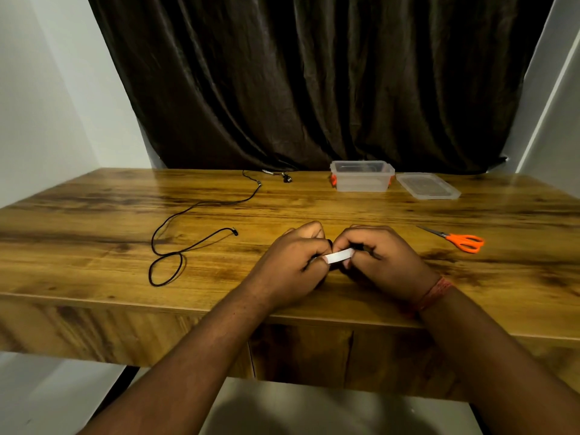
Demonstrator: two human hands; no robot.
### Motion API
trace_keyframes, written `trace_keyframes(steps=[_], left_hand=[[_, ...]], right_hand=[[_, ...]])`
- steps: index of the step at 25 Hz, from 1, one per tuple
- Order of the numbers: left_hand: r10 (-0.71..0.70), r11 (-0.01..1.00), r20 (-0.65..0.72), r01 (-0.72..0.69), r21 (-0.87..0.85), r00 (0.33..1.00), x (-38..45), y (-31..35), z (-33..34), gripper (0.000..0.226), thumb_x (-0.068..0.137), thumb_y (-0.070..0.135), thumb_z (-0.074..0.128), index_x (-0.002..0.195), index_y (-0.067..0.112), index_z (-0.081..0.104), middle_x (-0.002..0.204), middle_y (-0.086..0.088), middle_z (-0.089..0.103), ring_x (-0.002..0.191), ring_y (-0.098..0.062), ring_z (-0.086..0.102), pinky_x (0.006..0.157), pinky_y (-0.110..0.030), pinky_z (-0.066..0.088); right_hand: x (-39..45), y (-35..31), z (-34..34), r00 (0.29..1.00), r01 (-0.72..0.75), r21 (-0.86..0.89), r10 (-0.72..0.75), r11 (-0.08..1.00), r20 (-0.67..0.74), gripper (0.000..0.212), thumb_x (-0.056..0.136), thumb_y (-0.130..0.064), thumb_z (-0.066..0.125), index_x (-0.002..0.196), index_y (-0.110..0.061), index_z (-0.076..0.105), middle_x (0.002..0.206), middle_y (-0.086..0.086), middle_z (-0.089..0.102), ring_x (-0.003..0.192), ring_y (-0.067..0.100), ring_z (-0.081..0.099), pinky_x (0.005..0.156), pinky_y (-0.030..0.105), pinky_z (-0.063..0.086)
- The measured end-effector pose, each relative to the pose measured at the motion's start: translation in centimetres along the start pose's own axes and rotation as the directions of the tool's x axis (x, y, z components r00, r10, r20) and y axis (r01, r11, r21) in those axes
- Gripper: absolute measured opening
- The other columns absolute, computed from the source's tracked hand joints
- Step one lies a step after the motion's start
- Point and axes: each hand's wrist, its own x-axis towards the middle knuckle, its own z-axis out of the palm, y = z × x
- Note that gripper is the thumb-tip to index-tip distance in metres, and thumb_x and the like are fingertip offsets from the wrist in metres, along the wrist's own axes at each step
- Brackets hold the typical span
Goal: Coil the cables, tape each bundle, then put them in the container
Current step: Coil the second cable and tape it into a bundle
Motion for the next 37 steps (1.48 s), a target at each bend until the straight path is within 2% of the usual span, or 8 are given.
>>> trace_keyframes(steps=[6,11,15,20,23,27,34,37], left_hand=[[-0.023,0.997,-0.050,0.019,-0.080,0.998,0.1,0.0,-0.2,0.015,0.082,0.017,0.050,0.068,0.018,0.057,0.083,0.005,0.048,0.077,-0.017,0.051,0.064,-0.042,0.043],[-0.061,0.998,-0.077,0.061,-0.008,0.995,0.1,0.0,0.1,0.022,0.087,0.032,0.048,0.068,0.022,0.054,0.081,0.008,0.046,0.076,-0.015,0.049,0.063,-0.036,0.041],[-0.057,0.994,-0.098,0.066,0.087,0.994,0.1,0.0,0.3,0.025,0.085,0.039,0.046,0.064,0.027,0.047,0.075,0.010,0.041,0.073,-0.013,0.046,0.065,-0.023,0.030],[-0.066,0.992,-0.084,0.075,0.098,0.994,0.1,0.1,0.2,0.024,0.085,0.038,0.043,0.061,0.034,0.038,0.076,0.009,0.041,0.073,-0.013,0.044,0.065,-0.025,0.030],[-0.048,0.994,-0.066,0.054,0.097,0.997,0.1,0.0,0.1,0.021,0.084,0.033,0.043,0.064,0.026,0.046,0.079,0.006,0.045,0.073,-0.015,0.046,0.064,-0.023,0.028],[-0.026,0.994,-0.051,0.031,0.100,0.998,0.1,-0.2,0.1,0.028,0.080,0.030,0.039,0.068,0.013,0.058,0.081,0.001,0.049,0.075,-0.018,0.049,0.066,-0.028,0.028],[-0.092,0.994,-0.038,0.094,0.053,0.995,0.1,-0.1,0.3,0.024,0.088,0.026,0.048,0.063,0.027,0.049,0.078,0.006,0.047,0.075,-0.017,0.049,0.065,-0.029,0.031],[-0.085,0.994,-0.024,0.087,0.070,0.996,0.1,-0.1,0.3,0.023,0.086,0.025,0.047,0.064,0.020,0.053,0.079,0.003,0.048,0.075,-0.019,0.049,0.065,-0.030,0.030]], right_hand=[[0.0,0.4,-0.2,0.995,-0.100,0.174,0.098,0.980,0.021,0.033,0.082,0.010,0.050,0.090,-0.017,0.068,0.071,0.011,0.061,0.051,0.010,0.047,0.047,0.026,0.037],[0.2,0.6,-0.1,0.999,0.053,-0.110,-0.053,0.992,0.007,0.018,0.086,-0.006,0.060,0.096,-0.017,0.070,0.090,-0.005,0.062,0.083,0.009,0.057,0.071,0.020,0.044],[0.3,0.3,0.9,0.983,0.176,-0.325,-0.185,0.929,0.005,0.011,0.085,-0.012,0.060,0.095,-0.015,0.060,0.088,-0.006,0.055,0.080,0.007,0.048,0.070,0.012,0.034],[0.2,0.3,0.8,0.979,0.180,-0.363,-0.204,0.914,-0.029,0.012,0.084,-0.010,0.063,0.093,-0.015,0.057,0.084,-0.006,0.054,0.077,0.002,0.043,0.069,0.010,0.033],[0.3,0.2,0.8,0.981,0.164,-0.366,-0.190,0.916,-0.038,0.014,0.083,-0.010,0.065,0.093,-0.017,0.058,0.083,-0.010,0.051,0.079,-0.004,0.044,0.070,0.007,0.033],[0.3,0.2,0.8,0.981,0.154,-0.367,-0.188,0.917,-0.057,0.014,0.083,-0.010,0.066,0.093,-0.017,0.059,0.083,-0.008,0.053,0.077,0.002,0.043,0.070,0.009,0.033],[0.2,0.4,0.9,0.983,0.156,-0.387,-0.181,0.909,-0.028,0.012,0.085,-0.013,0.063,0.094,-0.019,0.058,0.085,-0.007,0.053,0.079,0.005,0.044,0.067,0.012,0.034],[0.2,0.4,0.9,0.984,0.151,-0.387,-0.175,0.910,-0.027,0.012,0.085,-0.014,0.064,0.094,-0.020,0.058,0.085,-0.007,0.053,0.079,0.006,0.045,0.066,0.013,0.035]])
